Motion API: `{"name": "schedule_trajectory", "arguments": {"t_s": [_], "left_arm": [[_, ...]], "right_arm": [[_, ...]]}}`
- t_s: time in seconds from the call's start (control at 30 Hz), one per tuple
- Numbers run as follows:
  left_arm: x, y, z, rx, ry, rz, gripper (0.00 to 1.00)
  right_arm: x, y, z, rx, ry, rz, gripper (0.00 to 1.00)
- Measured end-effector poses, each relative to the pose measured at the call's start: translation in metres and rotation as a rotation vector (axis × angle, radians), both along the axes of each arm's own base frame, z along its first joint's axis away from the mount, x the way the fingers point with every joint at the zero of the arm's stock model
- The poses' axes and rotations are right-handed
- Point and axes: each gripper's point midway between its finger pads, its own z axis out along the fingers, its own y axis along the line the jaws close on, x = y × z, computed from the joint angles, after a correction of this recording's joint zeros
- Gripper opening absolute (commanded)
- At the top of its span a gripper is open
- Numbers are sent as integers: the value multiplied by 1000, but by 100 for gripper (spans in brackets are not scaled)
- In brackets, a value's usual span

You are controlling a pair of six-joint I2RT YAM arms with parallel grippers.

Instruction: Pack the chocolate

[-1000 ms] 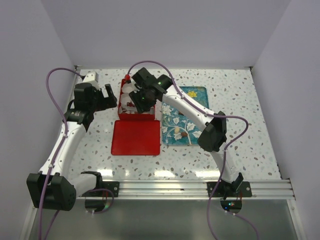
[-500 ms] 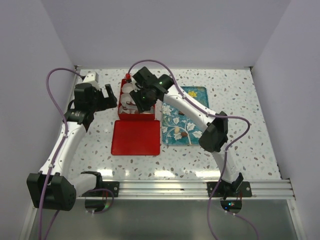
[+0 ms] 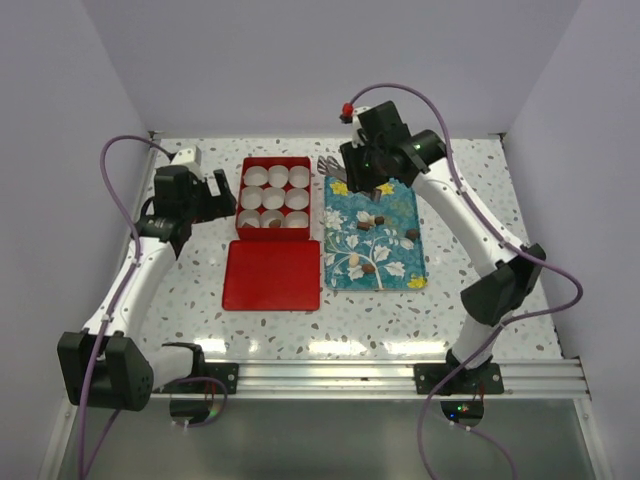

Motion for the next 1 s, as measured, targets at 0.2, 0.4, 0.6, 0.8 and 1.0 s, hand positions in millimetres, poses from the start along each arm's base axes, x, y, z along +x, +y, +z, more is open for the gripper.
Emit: {"name": "schedule_trajectory", "arguments": {"t_s": [0.2, 0.4, 0.6, 0.8, 1.0], "left_arm": [[4, -1, -5, -1, 10, -4, 100], [8, -2, -10, 6, 26, -17, 100], [13, -4, 2, 8, 0, -25, 100], [14, -4, 4, 8, -3, -28, 100], [13, -4, 5, 20, -7, -31, 100]], "right_arm": [[-16, -45, -12, -45, 7, -65, 38], [-33, -94, -42, -114, 60, -141, 38], [-46, -136, -48, -134, 62, -227, 38], [-56, -152, -68, -163, 96, -247, 38], [-54, -151, -73, -165, 95, -243, 39]]}}
